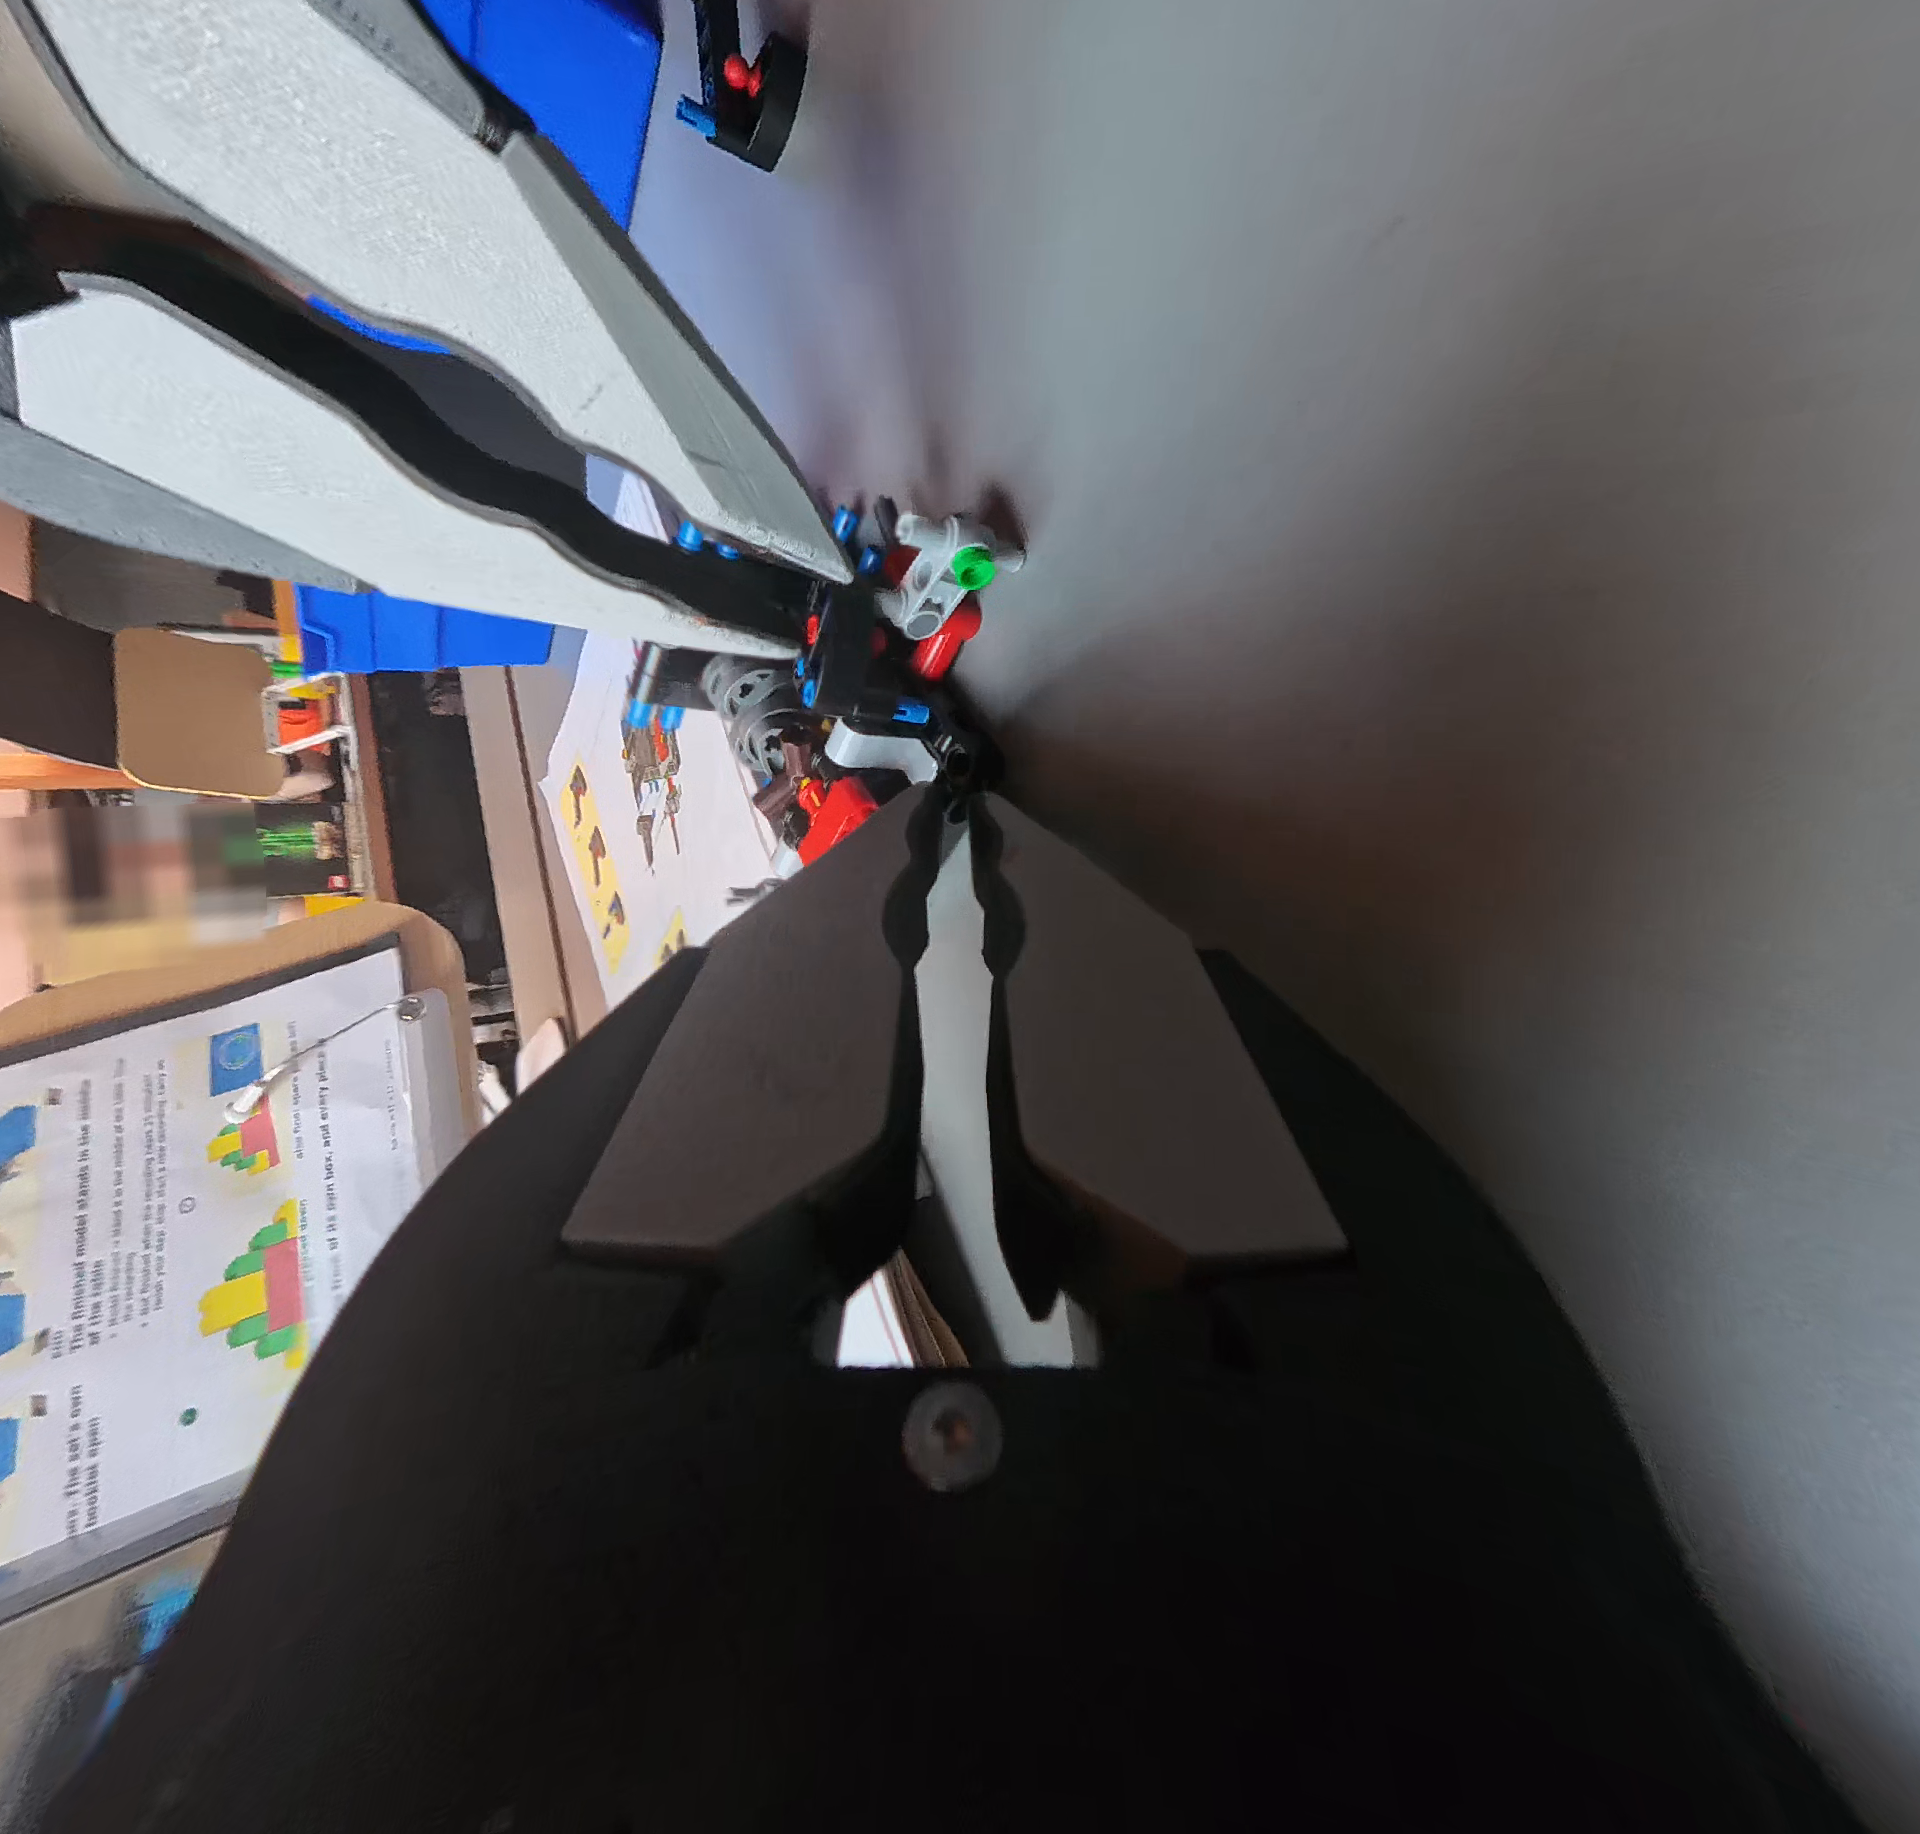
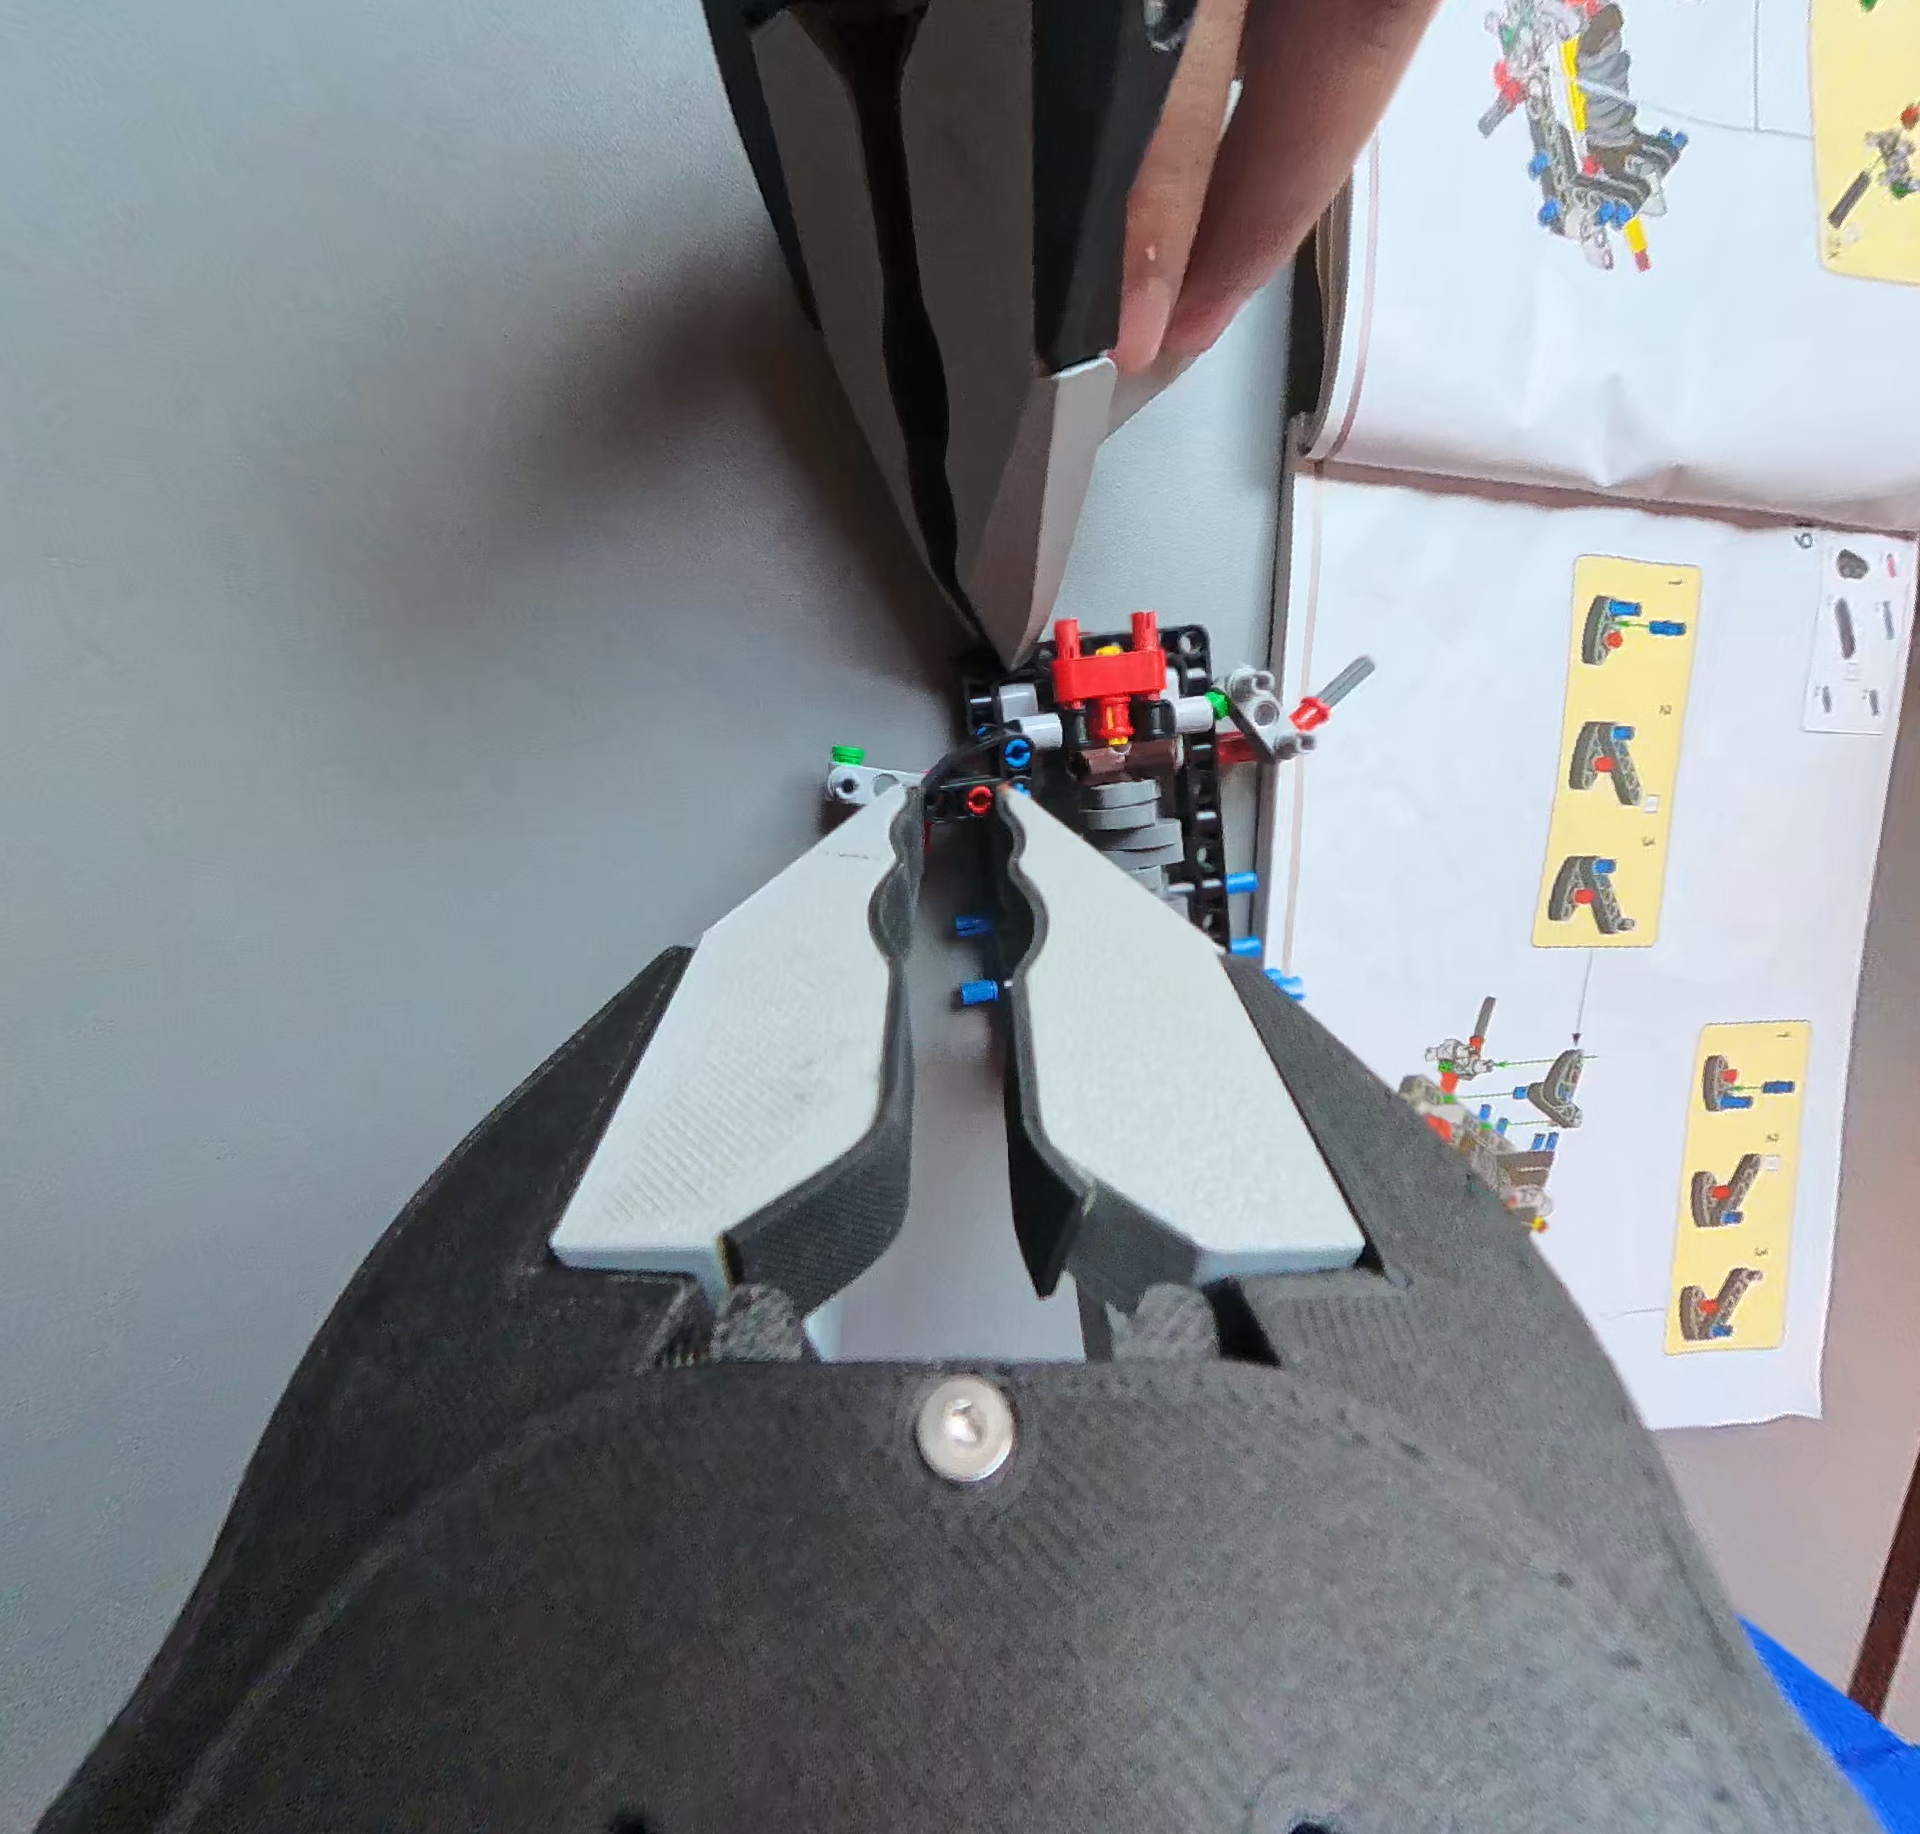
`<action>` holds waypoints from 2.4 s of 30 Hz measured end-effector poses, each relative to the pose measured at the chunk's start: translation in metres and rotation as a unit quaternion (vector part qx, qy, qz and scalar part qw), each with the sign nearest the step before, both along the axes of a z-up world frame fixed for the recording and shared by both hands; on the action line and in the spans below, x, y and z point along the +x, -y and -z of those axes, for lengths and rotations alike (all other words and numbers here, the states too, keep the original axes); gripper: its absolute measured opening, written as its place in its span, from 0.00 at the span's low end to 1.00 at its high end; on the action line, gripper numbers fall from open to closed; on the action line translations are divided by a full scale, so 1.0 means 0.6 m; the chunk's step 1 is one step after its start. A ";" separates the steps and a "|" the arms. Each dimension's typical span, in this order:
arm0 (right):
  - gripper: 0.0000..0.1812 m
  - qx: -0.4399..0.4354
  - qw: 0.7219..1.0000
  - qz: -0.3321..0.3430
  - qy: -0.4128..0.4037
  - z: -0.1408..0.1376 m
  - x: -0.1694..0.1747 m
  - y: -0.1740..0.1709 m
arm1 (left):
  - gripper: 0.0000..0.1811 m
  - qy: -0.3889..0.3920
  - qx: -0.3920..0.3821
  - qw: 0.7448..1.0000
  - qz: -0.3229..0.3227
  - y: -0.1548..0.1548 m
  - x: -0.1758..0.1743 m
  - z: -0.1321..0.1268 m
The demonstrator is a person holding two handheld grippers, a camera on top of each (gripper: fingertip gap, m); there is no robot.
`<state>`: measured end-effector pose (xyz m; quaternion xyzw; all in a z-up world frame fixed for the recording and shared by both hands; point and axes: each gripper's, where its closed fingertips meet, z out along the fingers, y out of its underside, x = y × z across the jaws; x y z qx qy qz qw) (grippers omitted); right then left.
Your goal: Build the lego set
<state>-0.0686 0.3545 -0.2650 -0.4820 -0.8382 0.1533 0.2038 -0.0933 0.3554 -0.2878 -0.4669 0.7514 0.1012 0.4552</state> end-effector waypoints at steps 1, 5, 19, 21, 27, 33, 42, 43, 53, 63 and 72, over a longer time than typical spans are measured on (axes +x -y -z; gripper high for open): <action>0.05 0.001 1.000 0.002 0.001 0.000 0.000 0.000 | 0.00 -0.007 0.010 1.000 0.003 0.003 0.002 0.000; 0.04 -0.013 1.000 -0.001 -0.015 -0.001 0.001 0.004 | 0.00 -0.017 0.005 1.000 0.021 0.030 0.015 0.002; 0.14 -0.116 0.990 0.076 -0.009 0.026 0.023 0.015 | 0.00 0.004 -0.048 0.999 -0.017 0.043 0.051 0.007; 0.19 -0.114 0.988 0.098 -0.019 0.026 0.019 0.014 | 0.00 0.012 -0.053 0.998 -0.015 0.043 0.055 0.007; 0.21 -0.095 0.977 0.178 -0.071 0.025 0.004 0.020 | 0.00 0.028 -0.052 0.998 -0.033 0.030 0.061 0.007; 0.14 -0.080 0.974 0.193 -0.090 0.031 0.007 0.013 | 0.00 0.023 -0.050 0.998 -0.026 0.029 0.054 0.006; 0.12 -0.080 0.977 0.177 -0.083 0.032 0.008 0.014 | 0.00 0.041 -0.041 0.998 -0.032 0.017 0.028 -0.015; 0.12 -0.078 0.978 0.173 -0.084 0.032 0.008 0.014 | 0.00 0.046 -0.042 0.997 -0.034 0.014 0.026 -0.016; 0.12 -0.101 0.977 0.160 -0.099 0.031 0.005 0.018 | 0.00 0.069 -0.068 0.994 -0.051 -0.006 0.012 -0.008; 0.12 -0.098 0.979 0.139 -0.114 0.032 0.004 0.015 | 0.00 0.062 -0.071 0.995 -0.035 0.005 0.015 -0.010; 0.12 -0.100 0.983 0.111 -0.107 0.033 0.001 0.017 | 0.01 0.093 -0.071 0.993 -0.018 0.010 0.035 -0.034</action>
